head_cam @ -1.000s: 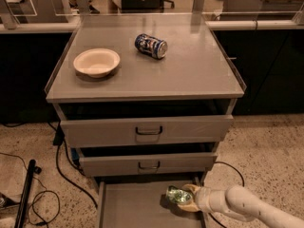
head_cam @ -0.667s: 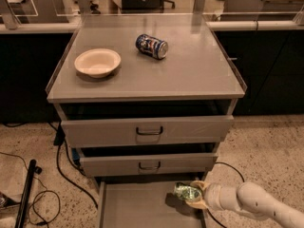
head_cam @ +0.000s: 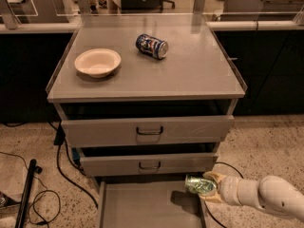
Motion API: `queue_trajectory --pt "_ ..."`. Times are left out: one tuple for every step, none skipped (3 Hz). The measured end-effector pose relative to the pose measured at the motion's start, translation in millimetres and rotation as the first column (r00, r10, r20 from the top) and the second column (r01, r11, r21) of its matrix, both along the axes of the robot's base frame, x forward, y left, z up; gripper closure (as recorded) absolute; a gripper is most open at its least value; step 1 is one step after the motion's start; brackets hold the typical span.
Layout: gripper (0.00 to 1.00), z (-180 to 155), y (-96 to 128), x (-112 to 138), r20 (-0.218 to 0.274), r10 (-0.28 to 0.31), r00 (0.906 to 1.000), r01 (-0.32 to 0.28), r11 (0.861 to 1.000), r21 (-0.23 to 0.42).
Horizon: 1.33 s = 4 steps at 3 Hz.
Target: Pick green can from bottom drawer and place on counter
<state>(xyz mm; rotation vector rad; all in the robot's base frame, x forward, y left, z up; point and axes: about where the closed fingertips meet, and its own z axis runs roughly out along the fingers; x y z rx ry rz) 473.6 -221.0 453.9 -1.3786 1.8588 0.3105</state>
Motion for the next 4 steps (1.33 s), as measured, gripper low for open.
queue_trajectory --pt "1.00 0 0 0 0.000 0.000 1.0000 0.000 1.000 0.000" --pt "1.00 20 3 7 0.029 0.007 0.9996 -0.006 1.000 -0.030" --pt "1.00 65 11 13 0.090 0.026 0.9956 -0.020 0.997 -0.070" --pt "1.00 119 18 14 0.158 0.043 0.9865 -0.024 0.993 -0.118"
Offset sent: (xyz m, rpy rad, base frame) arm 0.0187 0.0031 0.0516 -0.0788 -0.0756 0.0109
